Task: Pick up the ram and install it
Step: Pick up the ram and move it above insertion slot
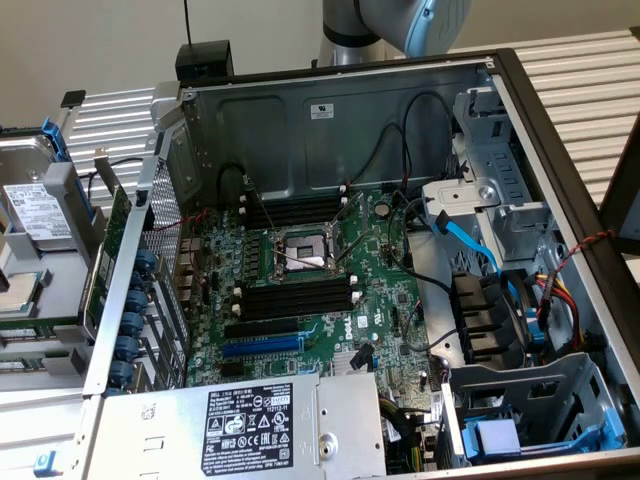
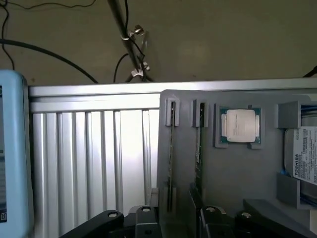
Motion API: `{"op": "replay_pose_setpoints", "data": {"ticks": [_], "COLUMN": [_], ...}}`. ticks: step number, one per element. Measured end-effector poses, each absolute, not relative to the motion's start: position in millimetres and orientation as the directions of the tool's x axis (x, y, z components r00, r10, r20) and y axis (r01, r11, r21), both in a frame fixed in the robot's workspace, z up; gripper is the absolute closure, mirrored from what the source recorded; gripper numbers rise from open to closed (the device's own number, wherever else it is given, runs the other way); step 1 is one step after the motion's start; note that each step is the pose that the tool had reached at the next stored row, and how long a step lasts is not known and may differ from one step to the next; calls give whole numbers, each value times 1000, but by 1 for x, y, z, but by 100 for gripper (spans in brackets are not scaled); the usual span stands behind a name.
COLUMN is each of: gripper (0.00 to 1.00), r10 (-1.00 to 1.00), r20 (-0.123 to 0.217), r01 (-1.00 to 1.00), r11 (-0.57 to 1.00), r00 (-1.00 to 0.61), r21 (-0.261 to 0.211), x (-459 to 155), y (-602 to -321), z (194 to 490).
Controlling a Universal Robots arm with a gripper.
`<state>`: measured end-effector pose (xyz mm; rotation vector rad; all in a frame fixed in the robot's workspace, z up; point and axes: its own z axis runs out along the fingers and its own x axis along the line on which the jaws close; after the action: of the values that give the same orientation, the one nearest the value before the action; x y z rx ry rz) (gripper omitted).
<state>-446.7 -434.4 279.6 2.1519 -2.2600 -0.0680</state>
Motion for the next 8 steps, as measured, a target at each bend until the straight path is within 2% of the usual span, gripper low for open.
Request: {"op": "replay_pose_setpoints", "data": {"ticks": [8], "gripper": [64], "r10": [-999], "r20": [-15], "r01": [-998], "r11": [50], "r00": [-51], "r21": [46], "x": [-445], "y": [-435], "z": [265]}}
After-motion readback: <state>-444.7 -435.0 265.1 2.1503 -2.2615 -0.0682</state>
